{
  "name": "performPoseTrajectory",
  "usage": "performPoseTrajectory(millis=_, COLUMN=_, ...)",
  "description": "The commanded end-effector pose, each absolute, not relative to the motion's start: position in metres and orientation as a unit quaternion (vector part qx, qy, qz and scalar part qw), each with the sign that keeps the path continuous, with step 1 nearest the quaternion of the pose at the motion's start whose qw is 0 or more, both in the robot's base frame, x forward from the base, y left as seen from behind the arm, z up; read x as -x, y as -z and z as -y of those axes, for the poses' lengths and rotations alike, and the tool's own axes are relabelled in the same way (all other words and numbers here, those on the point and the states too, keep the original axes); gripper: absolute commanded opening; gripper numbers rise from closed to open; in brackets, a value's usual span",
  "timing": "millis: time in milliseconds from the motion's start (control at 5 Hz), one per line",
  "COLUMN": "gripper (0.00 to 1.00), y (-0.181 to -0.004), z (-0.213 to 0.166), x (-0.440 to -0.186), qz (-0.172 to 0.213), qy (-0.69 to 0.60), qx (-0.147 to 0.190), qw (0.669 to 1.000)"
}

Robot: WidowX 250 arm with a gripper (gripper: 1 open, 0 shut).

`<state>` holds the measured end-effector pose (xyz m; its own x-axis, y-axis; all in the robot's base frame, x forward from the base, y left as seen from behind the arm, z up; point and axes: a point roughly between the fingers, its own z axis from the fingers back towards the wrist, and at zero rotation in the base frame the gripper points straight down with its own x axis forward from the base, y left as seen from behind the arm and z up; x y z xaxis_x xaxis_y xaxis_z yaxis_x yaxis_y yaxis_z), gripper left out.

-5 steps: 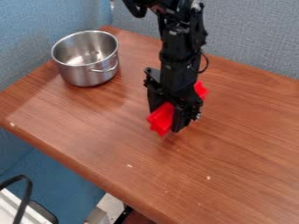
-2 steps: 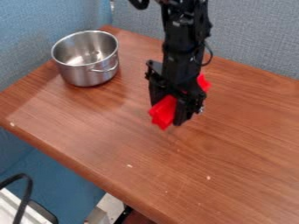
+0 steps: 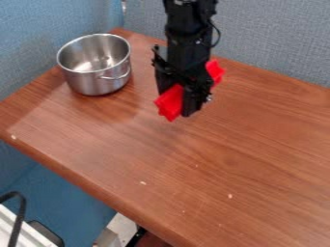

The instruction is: Put the red object in the metal pot

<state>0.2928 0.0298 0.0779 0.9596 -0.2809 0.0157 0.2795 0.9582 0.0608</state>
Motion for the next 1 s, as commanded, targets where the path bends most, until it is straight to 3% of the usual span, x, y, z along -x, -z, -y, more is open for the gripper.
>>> performPoseTrajectory(millis=0, gripper=0.00, y=-0.092, z=-0.045, x=-0.303, qz=0.047, qy=0.122, qx=-0.022, qw=0.991)
performPoseTrajectory(millis=400, gripper=0.00, y=-0.074, z=-0.045, x=-0.307, qz=0.028, qy=0.097, qx=-0.010, qw=0.995)
performPoseTrajectory(millis=800, gripper=0.00, y=-0.069, z=-0.058, x=-0.320, qz=0.030, qy=0.076, qx=-0.006, qw=0.997)
